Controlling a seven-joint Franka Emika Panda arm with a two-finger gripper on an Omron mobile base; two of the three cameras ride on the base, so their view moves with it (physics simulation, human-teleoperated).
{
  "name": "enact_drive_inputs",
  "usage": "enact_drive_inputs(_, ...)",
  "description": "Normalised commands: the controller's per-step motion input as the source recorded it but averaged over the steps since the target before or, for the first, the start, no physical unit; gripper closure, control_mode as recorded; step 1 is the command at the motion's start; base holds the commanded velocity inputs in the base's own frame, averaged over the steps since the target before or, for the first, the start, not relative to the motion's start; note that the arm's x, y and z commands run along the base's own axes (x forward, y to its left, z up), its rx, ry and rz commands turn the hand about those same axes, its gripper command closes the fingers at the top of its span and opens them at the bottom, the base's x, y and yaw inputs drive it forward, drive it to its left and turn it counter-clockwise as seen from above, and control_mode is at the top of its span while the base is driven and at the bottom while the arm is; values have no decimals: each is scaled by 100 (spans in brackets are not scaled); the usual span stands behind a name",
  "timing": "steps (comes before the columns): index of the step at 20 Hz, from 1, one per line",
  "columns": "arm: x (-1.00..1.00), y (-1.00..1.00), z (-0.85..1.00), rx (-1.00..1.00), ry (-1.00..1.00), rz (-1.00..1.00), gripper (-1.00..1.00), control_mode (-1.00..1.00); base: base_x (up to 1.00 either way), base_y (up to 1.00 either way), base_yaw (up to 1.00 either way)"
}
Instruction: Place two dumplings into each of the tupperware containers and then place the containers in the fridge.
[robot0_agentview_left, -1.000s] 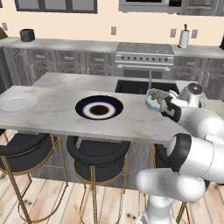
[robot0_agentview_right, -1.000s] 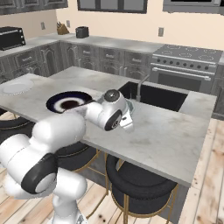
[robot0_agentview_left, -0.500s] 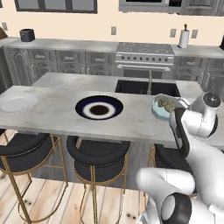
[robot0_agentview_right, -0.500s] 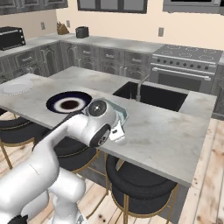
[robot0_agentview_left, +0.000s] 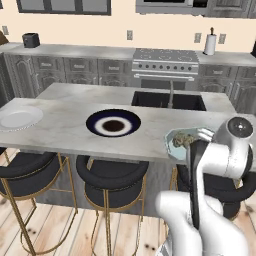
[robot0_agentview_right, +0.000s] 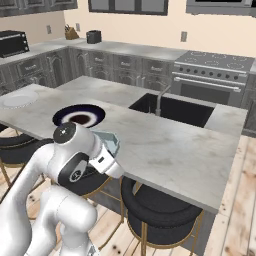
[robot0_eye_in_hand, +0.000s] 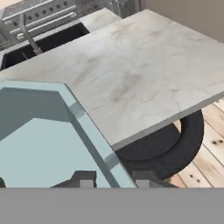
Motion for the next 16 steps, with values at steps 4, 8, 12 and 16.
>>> enact_drive_inputs(4, -99, 49, 1, -11, 6, 15, 100, -100, 0, 0, 0)
enact_drive_inputs(8, -99, 3, 0, 6, 0, 14, 100, -100, 0, 0, 0)
enact_drive_inputs(12, -55, 10, -3, 10, -1, 7, 100, -100, 0, 0, 0)
enact_drive_inputs(16, -3, 47, -32, 12, -15, -7, 100, -100, 0, 0, 0)
